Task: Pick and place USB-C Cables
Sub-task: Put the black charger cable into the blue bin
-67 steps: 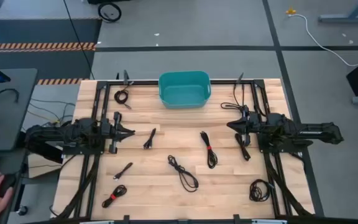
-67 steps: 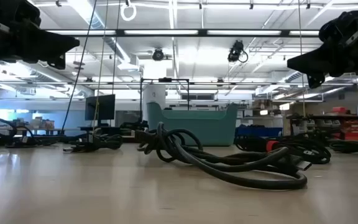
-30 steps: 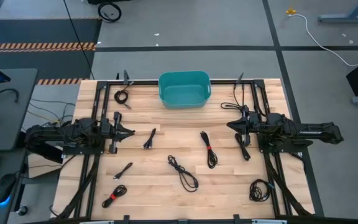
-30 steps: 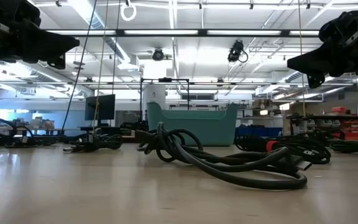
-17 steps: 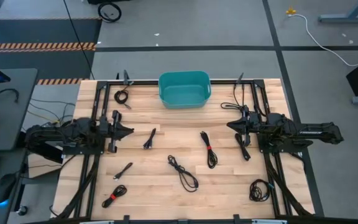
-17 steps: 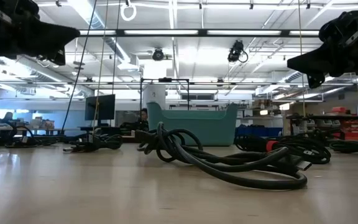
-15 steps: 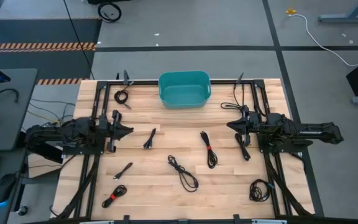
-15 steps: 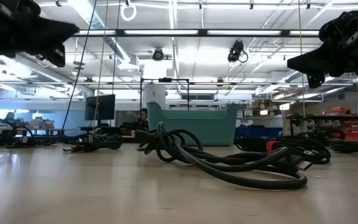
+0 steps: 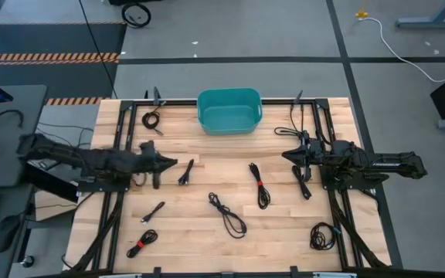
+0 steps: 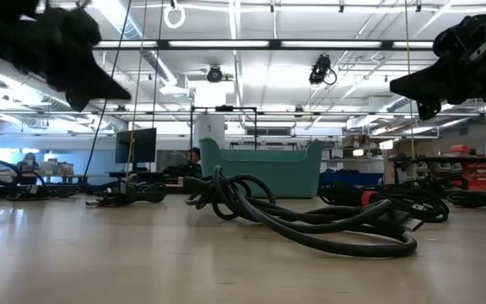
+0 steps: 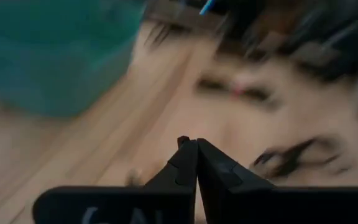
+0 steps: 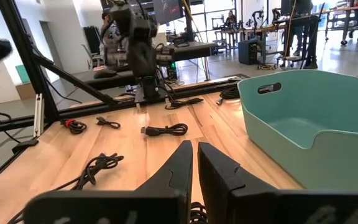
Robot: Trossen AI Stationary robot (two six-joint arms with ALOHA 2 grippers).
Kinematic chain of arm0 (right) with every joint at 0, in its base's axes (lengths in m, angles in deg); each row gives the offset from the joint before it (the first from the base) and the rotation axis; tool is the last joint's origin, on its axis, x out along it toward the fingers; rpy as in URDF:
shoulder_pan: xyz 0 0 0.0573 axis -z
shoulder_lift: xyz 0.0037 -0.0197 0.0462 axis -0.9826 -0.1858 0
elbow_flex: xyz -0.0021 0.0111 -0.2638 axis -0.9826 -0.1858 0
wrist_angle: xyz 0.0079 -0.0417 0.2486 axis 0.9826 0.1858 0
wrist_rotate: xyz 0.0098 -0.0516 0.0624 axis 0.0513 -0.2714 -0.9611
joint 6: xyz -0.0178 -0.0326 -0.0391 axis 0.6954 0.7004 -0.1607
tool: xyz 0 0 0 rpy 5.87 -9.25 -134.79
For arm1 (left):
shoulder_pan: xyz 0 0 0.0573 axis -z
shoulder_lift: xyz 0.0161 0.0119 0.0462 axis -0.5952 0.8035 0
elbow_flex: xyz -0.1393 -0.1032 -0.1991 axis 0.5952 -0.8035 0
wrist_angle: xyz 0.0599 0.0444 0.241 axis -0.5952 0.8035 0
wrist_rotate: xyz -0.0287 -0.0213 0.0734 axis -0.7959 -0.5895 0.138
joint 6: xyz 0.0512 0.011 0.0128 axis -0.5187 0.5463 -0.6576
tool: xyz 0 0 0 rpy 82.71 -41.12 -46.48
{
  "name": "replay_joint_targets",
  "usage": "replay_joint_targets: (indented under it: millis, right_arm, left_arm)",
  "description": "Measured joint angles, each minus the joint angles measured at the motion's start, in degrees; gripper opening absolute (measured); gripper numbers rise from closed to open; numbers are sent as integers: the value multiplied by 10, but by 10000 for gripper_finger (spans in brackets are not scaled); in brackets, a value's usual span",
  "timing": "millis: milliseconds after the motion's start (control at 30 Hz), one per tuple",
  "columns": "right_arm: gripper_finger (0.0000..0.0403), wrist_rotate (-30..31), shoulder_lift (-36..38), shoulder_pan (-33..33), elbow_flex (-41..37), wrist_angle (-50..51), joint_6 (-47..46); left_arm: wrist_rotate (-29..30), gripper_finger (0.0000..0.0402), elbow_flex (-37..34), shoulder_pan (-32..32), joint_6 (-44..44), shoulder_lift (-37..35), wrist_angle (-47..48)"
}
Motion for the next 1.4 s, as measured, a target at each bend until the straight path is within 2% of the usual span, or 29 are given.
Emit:
replay_joint_targets:
  millis: [100,200,467,533,600,667,767,967,1067,1200,1300,1400]
  right_arm:
    - [30,0,0,0,0,0,0]
    - [30,0,0,0,0,0,0]
    - [30,0,0,0,0,0,0]
    - [30,0,0,0,0,0,0]
    - [30,0,0,0,0,0,0]
    - [30,0,0,0,0,0,0]
    - [30,0,0,0,0,0,0]
    - [30,-5,0,0,0,-2,0]
    - [30,-5,0,0,0,-2,0]
    - [30,-5,0,0,0,-1,0]
    - [30,-5,0,0,0,-2,0]
    - [30,-5,0,0,0,-4,0]
  left_arm:
    - [38,37,74,15,74,111,97]
    - [26,73,128,18,139,219,155]
    - [7,221,215,-27,273,446,148]
    - [-4,244,233,-45,298,488,146]
    - [-19,250,248,-63,312,526,147]
    - [-26,241,259,-80,312,556,148]
    - [-37,196,272,-103,285,583,145]
    - [-107,30,300,-155,153,588,149]
    - [-114,21,352,-190,87,570,151]
    - [-123,20,467,-237,-53,547,115]
    - [-162,20,529,-283,-137,556,-14]
    - [-223,20,550,-338,-112,595,-186]
